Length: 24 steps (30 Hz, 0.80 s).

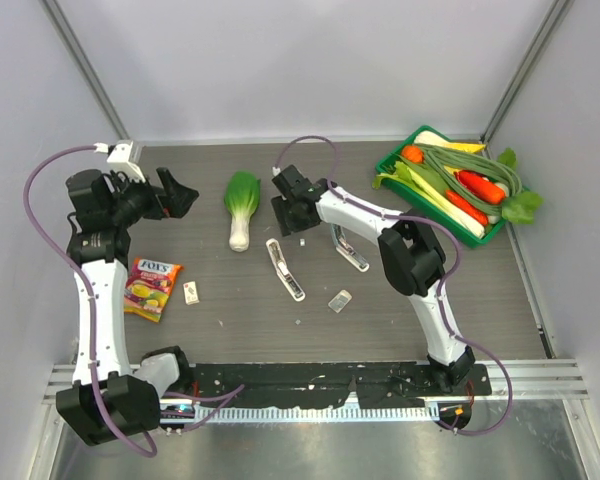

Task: Load the staples into the stapler
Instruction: Pick up the staple from the center of the board.

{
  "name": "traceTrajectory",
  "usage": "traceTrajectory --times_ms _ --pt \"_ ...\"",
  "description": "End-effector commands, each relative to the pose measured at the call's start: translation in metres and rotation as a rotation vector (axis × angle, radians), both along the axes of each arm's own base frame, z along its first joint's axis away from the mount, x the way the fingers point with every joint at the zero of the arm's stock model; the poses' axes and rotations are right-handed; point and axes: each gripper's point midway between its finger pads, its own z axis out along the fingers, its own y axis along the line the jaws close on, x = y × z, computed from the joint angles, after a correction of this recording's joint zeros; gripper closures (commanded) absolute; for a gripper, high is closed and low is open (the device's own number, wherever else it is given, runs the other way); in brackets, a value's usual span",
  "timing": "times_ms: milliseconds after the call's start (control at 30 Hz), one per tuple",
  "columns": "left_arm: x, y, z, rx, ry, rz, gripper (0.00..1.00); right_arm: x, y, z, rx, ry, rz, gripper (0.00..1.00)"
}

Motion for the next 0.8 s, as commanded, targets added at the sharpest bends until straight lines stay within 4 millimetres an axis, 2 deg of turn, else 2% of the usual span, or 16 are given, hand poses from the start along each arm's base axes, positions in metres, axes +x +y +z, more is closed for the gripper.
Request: traceTrajectory --times_ms 0,167,233,400,633,767 --pt "0.001 -0.004 0.011 -0.020 -0.051 -0.030 0.00 0.003 -0.010 -0.004 0.005 -0.003 -0.056 0.43" --pt "0.001 -0.004 0.009 -0.026 -0.048 -0.032 0.00 -0.004 -0.016 -0.014 -0.002 0.025 -0.058 0.46" --pt "0.000 -0.005 0.009 -0.033 -0.045 -0.036 0.00 -0.007 -0.015 -0.011 0.018 0.032 -0.058 0.47" --pt "0.000 -0.004 0.008 -0.044 -0.044 -0.038 0.00 -0.015 -0.020 -0.018 0.022 0.052 -0.062 0.49" --pt "0.000 -0.005 0.007 -0.053 -0.043 -0.045 0.00 -0.022 -0.015 -0.024 0.050 0.090 -0.052 0.58" --pt "0.001 -0.005 0.007 -0.059 -0.043 -0.047 0.00 -0.022 -0.019 -0.026 0.018 0.072 -0.055 0.62"
